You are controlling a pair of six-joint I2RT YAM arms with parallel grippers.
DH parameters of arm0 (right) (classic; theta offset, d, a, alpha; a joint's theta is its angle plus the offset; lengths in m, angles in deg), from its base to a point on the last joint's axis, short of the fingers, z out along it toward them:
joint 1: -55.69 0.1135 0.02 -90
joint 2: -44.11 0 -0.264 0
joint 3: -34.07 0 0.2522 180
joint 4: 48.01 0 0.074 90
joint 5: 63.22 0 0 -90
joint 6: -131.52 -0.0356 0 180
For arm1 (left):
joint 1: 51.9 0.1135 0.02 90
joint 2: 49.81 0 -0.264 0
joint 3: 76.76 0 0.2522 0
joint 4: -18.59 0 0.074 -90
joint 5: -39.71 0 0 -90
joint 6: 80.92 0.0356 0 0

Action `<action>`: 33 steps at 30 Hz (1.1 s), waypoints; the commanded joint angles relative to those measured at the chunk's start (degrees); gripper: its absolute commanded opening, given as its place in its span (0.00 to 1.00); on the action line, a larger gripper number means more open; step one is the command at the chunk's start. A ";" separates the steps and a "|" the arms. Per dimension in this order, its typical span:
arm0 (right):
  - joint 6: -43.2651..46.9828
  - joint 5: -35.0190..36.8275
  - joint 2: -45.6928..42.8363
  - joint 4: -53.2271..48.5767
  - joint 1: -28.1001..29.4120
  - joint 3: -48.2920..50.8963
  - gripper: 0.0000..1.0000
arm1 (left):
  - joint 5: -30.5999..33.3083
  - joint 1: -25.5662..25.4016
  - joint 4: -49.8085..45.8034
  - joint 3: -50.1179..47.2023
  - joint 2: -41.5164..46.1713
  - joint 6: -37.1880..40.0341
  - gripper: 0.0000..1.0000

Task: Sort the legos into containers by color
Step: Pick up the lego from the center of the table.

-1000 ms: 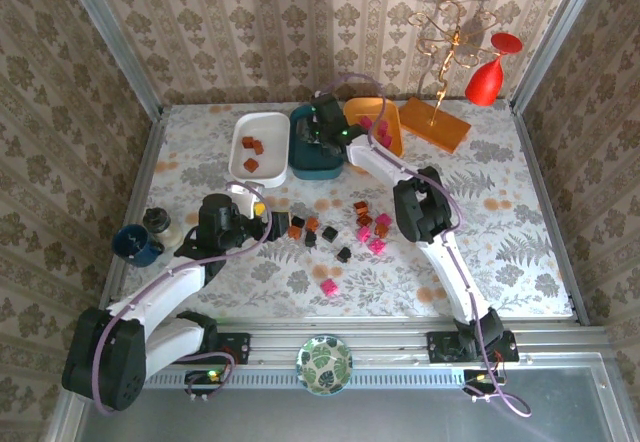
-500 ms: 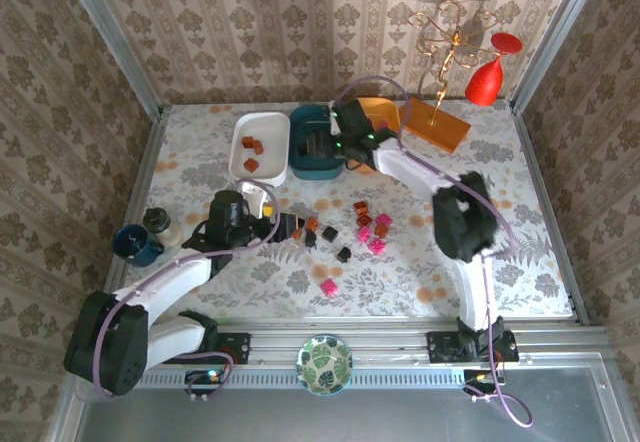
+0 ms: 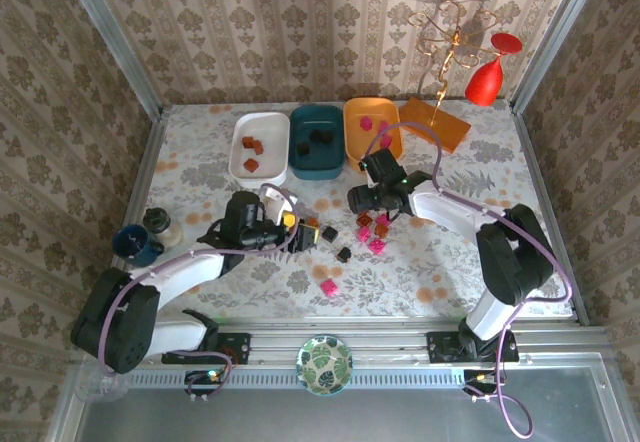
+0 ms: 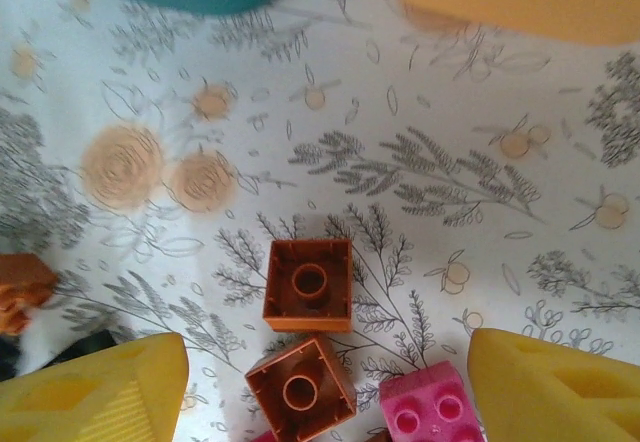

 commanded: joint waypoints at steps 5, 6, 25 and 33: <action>1.46 1.42 7.56 -0.03 0.87 -4.14 0.71 | -0.33 -1.32 1.68 2.03 -0.83 2.50 0.84; 1.57 1.29 8.72 -0.03 0.89 -4.96 0.70 | 0.01 -1.32 1.37 2.03 -0.63 2.70 0.84; 1.50 -3.43 8.35 3.03 0.91 -8.44 0.35 | 14.78 2.46 -3.70 -0.52 6.84 0.09 0.84; -5.76 -13.79 6.56 16.88 3.49 -11.44 0.35 | 22.06 12.39 -4.69 -6.09 16.44 -6.63 0.84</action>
